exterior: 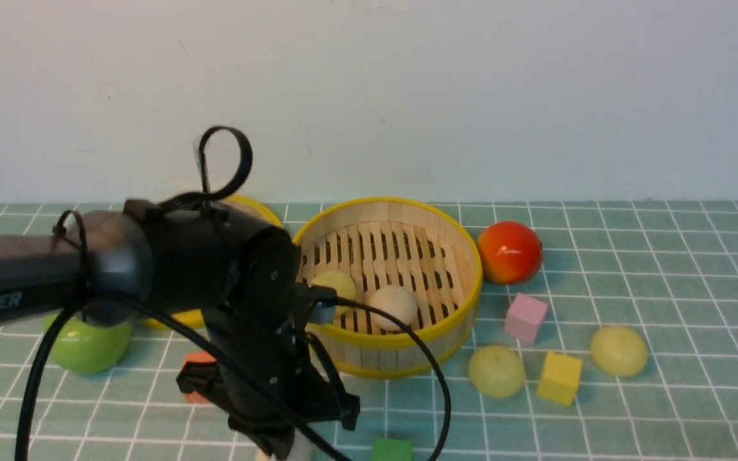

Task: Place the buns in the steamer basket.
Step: Use the left arm to put the steamed stuffed bun into the steamer, then use the right arm to grab a steamed stuffed bun

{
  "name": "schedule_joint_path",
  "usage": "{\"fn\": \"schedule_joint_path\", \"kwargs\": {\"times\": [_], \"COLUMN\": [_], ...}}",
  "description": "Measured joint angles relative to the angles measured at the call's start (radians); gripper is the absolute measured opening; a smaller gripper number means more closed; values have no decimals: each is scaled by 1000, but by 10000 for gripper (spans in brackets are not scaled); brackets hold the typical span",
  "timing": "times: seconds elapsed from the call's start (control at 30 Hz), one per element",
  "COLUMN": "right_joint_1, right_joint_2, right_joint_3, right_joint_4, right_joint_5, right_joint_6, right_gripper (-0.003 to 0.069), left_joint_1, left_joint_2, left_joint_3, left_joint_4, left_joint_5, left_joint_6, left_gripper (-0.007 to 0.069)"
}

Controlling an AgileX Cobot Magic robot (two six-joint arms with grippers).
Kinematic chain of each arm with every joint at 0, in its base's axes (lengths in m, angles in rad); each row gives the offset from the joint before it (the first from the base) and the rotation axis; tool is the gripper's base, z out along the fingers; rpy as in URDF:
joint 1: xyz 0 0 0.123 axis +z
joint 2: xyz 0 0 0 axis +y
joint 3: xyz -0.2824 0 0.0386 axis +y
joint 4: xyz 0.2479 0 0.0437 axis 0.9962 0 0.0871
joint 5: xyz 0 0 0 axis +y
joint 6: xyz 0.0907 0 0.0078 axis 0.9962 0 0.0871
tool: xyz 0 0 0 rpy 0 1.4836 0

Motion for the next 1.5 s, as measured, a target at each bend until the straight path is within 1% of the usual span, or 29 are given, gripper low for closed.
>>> {"fn": "schedule_joint_path", "kwargs": {"times": [0.1,0.13,0.27,0.33,0.37,0.5,0.57,0.73,0.9,0.97,1.03,1.07,1.1,1.13,1.2,1.27,1.33,1.43,1.5], "right_joint_1": [0,0,0,0,0,0,0,0,0,0,0,0,0,0,0,0,0,0,0], "right_joint_2": [0,0,0,0,0,0,0,0,0,0,0,0,0,0,0,0,0,0,0], "right_joint_3": [0,0,0,0,0,0,0,0,0,0,0,0,0,0,0,0,0,0,0], "right_joint_4": [0,0,0,0,0,0,0,0,0,0,0,0,0,0,0,0,0,0,0], "right_joint_5": [0,0,0,0,0,0,0,0,0,0,0,0,0,0,0,0,0,0,0], "right_joint_6": [0,0,0,0,0,0,0,0,0,0,0,0,0,0,0,0,0,0,0], "right_gripper": [240,240,240,240,240,240,240,240,240,240,240,240,240,240,240,240,240,240,240], "left_joint_1": [0,0,0,0,0,0,-1,-2,-2,-2,-2,-2,-2,-2,-2,-2,-2,-2,-2], "left_joint_2": [-19,-21,14,65,79,281,348,492,552,564,572,573,573,573,573,569,553,497,432], "left_joint_3": [-144,-228,-433,-538,-548,-747,-810,-943,-972,-972,-972,-972,-972,-972,-973,-973,-973,-973,-972], "left_joint_4": [8,8,-5,-15,-18,-100,-118,-116,-89,-82,-80,-80,-80,-80,-81,-83,-78,-32,18], "left_joint_5": [85,106,109,107,107,135,140,129,86,74,55,44,42,36,41,88,144,248,288], "left_joint_6": [20,31,41,42,42,66,80,81,63,53,48,45,45,45,45,47,57,88,91], "left_gripper": [-7,-7,-7,-7,-7,-6,-5,0,22,41,76,106,112,161,202,288,331,363,365]}}
